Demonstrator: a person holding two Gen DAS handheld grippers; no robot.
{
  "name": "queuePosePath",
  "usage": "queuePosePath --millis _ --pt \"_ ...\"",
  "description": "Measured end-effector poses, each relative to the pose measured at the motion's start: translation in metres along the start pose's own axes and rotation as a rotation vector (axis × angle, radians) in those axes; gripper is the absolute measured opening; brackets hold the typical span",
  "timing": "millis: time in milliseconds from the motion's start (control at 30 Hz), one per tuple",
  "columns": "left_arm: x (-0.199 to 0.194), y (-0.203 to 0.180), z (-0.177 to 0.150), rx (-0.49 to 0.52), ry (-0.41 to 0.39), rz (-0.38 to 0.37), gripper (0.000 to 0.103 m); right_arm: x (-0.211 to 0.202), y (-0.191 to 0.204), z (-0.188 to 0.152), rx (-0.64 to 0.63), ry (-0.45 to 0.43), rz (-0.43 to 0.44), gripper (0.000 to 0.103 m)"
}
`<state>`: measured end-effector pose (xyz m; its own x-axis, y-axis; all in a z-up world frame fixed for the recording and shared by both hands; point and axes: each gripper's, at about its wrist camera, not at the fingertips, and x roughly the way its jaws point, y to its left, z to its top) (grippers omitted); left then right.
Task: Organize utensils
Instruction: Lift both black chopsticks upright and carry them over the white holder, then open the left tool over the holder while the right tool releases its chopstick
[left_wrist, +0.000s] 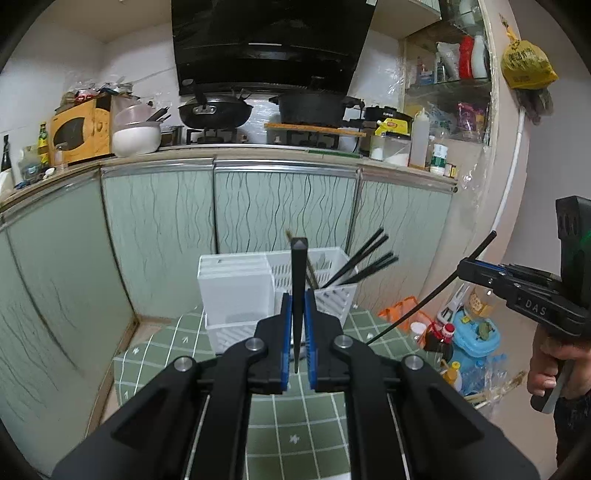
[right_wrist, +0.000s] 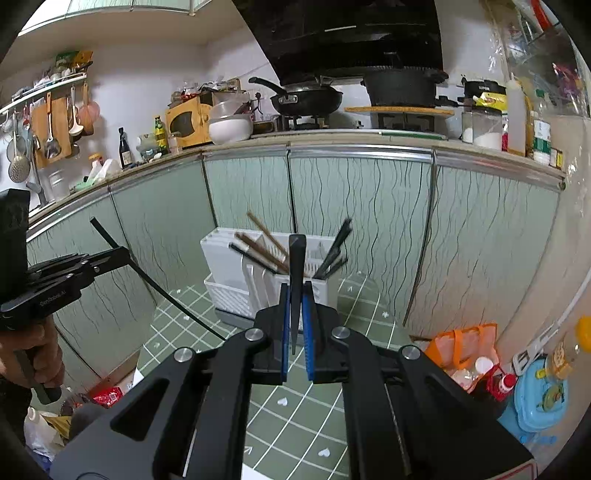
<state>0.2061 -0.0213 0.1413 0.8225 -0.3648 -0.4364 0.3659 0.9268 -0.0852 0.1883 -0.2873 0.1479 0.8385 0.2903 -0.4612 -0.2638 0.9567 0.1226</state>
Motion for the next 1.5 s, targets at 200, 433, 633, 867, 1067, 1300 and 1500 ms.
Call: queuePosePath --millis 200,433,633,867,1067,1300,1500 --pt "0.012 -0.006 0.028 0.018 -0.004 -0.037 0.008 0.002 -0.003 0.038 -0.008 -0.002 0.019 0.006" --pt "0.024 -0.012 0.068 0.028 -0.032 -0.064 0.008 0.014 -0.008 0.076 -0.018 -0.009 0.030 0.006" --pt "0.042 -0.014 0.099 0.023 -0.049 -0.092 0.008 0.024 -0.019 0.100 -0.010 -0.024 0.026 0.006" --pt "0.074 -0.015 0.116 0.026 -0.042 -0.097 0.008 0.050 -0.032 0.114 0.004 -0.017 0.014 0.006" --pt "0.105 -0.013 0.113 0.027 -0.020 -0.095 0.008 0.078 -0.042 0.113 0.017 0.006 0.026 0.006" --pt "0.138 -0.011 0.099 0.026 0.018 -0.098 0.008 0.111 -0.050 0.100 0.023 0.040 0.032 0.006" --pt "0.160 -0.007 0.085 0.023 0.045 -0.111 0.008 0.133 -0.050 0.087 0.019 0.066 0.036 0.006"
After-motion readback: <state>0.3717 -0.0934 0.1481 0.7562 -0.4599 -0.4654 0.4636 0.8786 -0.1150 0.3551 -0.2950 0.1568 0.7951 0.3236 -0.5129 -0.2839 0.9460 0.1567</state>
